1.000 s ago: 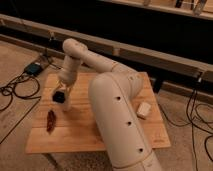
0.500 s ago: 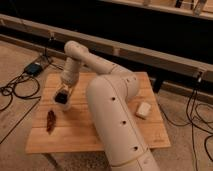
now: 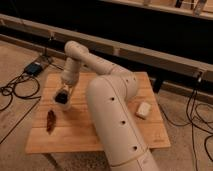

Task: Place the eraser in the ceramic cup

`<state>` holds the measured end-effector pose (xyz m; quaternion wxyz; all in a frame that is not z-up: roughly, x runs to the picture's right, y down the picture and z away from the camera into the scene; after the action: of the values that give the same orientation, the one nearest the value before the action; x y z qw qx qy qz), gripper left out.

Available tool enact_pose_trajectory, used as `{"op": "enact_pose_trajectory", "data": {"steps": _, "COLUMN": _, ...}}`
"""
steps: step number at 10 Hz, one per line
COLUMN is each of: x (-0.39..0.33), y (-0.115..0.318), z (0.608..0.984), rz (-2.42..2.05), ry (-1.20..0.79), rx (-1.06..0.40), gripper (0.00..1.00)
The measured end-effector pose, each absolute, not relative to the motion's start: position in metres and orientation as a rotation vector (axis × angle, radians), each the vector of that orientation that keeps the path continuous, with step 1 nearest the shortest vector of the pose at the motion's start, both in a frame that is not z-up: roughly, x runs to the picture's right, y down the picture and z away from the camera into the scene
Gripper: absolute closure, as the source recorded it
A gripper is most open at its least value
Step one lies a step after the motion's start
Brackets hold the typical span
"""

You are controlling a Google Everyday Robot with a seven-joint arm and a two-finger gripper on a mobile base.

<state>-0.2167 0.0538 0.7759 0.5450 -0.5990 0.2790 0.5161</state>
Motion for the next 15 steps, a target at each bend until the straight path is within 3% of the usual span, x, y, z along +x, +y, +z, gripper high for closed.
{"op": "enact_pose_trajectory", "data": {"steps": 15, "x": -0.220, "y": 0.044, "z": 0.781, "rz": 1.253, "ry": 0.641, "rx": -1.416, "gripper": 0.96}}
